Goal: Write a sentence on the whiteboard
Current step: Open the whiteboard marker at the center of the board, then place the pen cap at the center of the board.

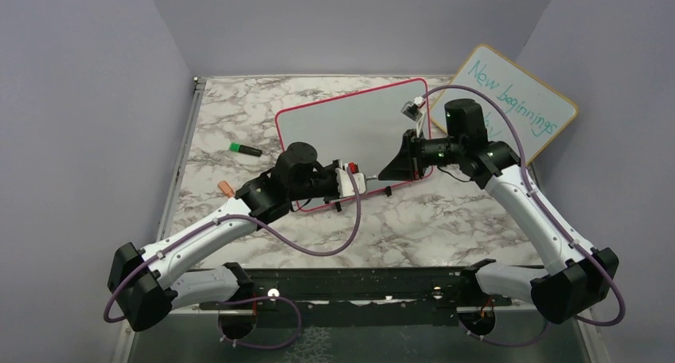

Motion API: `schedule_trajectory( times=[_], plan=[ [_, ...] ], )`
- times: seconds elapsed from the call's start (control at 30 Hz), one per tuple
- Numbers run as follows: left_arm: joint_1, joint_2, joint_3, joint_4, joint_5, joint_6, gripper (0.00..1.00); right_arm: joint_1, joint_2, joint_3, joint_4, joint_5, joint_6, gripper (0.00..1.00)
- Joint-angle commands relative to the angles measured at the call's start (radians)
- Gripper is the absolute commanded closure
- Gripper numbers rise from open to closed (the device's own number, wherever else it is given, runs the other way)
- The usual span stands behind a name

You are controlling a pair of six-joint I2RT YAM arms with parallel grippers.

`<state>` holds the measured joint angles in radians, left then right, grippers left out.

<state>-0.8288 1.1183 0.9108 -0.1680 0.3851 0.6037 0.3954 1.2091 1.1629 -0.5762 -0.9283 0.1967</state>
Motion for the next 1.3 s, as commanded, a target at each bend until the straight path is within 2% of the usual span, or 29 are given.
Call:
schedule_trajectory(
  times=[0.0,0.3,0.53,0.67,0.87,1.03,1.27],
  plan=[
    [0.04,-0.033,-0.06,-0.084,-0.102,0.052,1.0,-0.029,-0.065,0.043,-0.106,0.019,-0.049,1.0],
    [0.04,-0.086,-0.126,-0.066,-0.088,0.047,1.0,-0.048,-0.132,0.048,-0.136,0.125,-0.082,1.0],
    [0.038,-0.144,-0.196,-0.018,-0.089,0.059,1.0,-0.051,-0.186,0.021,-0.121,0.127,-0.091,1.0],
    [0.037,-0.139,-0.186,-0.022,-0.069,0.026,1.0,-0.05,-0.236,0.012,-0.096,0.164,-0.096,1.0],
    [-0.002,-0.092,-0.172,-0.022,-0.052,-0.143,1.0,-0.051,-0.3,-0.011,-0.064,0.357,-0.097,0.99],
    [-0.106,-0.027,-0.173,-0.026,-0.164,-0.309,1.0,-0.051,-0.367,-0.04,-0.043,0.584,-0.102,1.0],
    [-0.194,0.084,-0.179,-0.001,-0.331,-0.607,1.0,-0.05,-0.491,-0.101,-0.004,0.771,-0.123,0.99]
  ],
)
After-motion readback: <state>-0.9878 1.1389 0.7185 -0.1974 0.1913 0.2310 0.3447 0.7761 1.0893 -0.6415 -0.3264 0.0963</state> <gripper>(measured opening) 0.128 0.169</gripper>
